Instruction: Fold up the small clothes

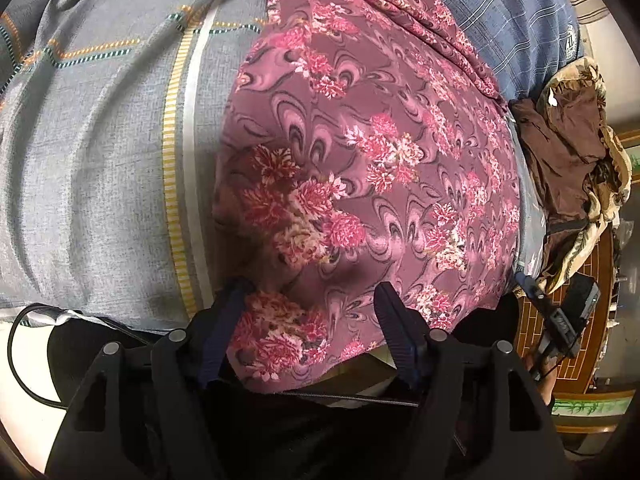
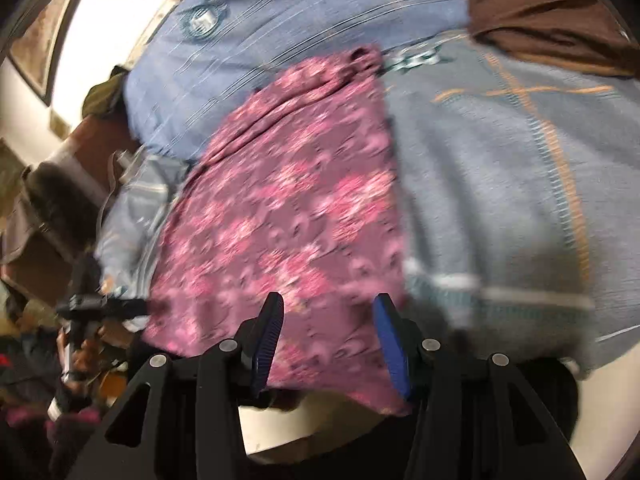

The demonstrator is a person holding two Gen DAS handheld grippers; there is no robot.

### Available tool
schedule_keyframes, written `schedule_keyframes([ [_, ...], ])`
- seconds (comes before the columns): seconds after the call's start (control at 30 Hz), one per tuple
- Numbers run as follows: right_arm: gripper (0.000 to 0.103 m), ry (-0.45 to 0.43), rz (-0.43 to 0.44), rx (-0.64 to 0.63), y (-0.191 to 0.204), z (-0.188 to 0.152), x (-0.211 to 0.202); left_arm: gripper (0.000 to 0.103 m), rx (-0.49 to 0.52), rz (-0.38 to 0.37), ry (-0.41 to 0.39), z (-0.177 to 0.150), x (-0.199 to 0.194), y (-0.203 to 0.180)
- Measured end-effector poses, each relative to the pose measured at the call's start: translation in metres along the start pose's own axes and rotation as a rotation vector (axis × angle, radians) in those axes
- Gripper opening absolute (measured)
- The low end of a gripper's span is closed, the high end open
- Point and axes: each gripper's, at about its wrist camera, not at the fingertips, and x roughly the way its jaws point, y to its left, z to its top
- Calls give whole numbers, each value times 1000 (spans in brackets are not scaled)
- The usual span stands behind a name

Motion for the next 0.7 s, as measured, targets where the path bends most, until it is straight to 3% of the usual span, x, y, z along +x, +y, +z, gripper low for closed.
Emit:
schedule_keyframes([
  [0.07,49,21,-110,-21,-2,-2,7,68,0,-2,5,0,2,0],
  [0.17,49,31,-164,43,-17,-4,12,70,3,-6,3,1,4,-1],
  [0.33,52,47,-86,10,-11,-6,16,78,-39,-75,-2,4,5,5],
  [0.5,52,69,-40,-45,0,-9,25,79,-96,-178,20,3,7,10],
  [0.57,47,65,-34,-10,-8,-7,24,79,-101,-185,29,1,9,11],
  [0.7,47,77,-56,12,-10,-8,19,79,-112,-184,57,-6,8,14],
])
